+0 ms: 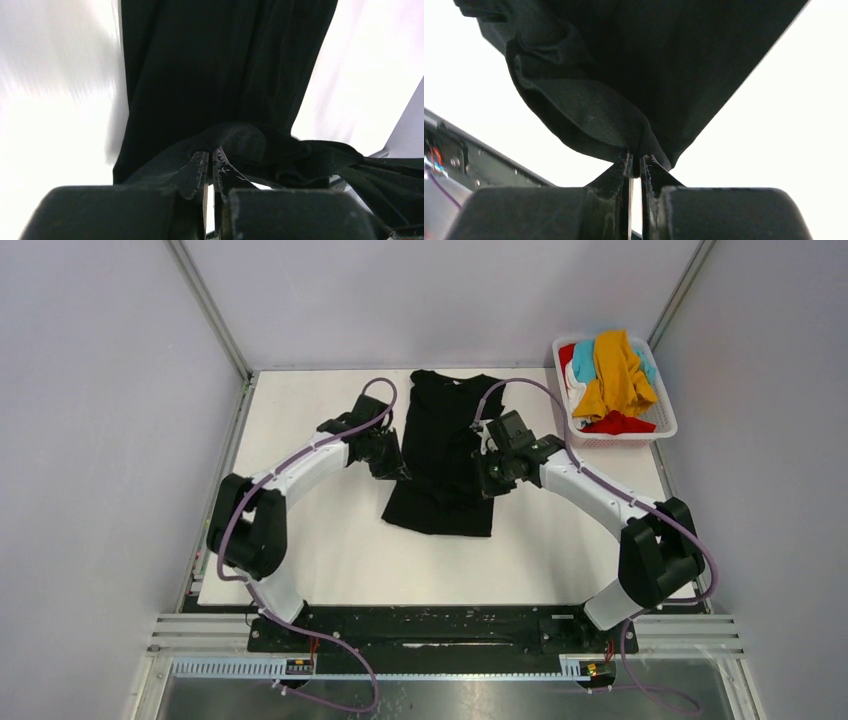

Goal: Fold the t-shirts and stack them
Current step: Fold the folded rectangular tshirt in 1/3 of the way

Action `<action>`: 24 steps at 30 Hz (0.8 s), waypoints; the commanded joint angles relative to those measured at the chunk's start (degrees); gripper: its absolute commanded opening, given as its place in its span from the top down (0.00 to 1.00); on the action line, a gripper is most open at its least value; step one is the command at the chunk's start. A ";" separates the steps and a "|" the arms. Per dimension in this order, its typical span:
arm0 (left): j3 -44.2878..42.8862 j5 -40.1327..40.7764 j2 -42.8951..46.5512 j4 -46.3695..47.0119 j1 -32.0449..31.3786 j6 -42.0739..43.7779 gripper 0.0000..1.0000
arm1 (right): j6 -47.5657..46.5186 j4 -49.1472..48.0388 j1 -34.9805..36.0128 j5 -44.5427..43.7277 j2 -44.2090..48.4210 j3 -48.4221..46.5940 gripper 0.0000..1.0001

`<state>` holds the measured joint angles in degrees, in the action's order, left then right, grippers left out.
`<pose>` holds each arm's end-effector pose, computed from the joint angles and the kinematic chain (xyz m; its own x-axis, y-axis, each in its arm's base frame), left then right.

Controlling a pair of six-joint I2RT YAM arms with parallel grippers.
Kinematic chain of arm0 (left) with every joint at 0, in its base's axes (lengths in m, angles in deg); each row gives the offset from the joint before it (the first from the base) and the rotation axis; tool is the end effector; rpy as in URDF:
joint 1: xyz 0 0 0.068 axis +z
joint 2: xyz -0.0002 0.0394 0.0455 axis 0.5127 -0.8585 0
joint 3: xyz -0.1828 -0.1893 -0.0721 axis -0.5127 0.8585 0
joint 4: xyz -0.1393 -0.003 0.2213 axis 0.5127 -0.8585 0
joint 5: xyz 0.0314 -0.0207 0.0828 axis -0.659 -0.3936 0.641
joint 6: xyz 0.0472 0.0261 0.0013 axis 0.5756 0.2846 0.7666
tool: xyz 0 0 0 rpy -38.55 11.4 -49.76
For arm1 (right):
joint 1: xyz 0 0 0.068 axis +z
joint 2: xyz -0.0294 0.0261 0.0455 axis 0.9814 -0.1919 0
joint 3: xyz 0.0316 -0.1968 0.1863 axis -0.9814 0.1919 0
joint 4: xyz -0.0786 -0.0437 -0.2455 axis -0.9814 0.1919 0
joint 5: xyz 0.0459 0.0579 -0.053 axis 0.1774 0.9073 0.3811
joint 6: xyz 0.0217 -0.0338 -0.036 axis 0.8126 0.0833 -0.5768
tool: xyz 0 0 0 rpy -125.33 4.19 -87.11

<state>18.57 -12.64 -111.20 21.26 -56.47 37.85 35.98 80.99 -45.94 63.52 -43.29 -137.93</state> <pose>0.3106 -0.1594 0.2357 -0.9397 -0.2027 -0.2753 -0.0396 0.8643 -0.5014 0.2685 0.1832 0.2515 -0.8063 -0.2553 -0.5336 -0.4630 0.8339 0.3005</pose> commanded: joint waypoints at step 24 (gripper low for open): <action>-35.05 2.30 -28.07 2.23 7.32 2.30 0.70 | 3.70 -10.76 -15.07 -4.93 -24.12 -20.88 0.66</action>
<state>-8.88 -9.65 -138.04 20.85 -51.58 40.06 38.87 71.44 -59.19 61.97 -63.81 -151.74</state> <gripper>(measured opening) 0.171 0.218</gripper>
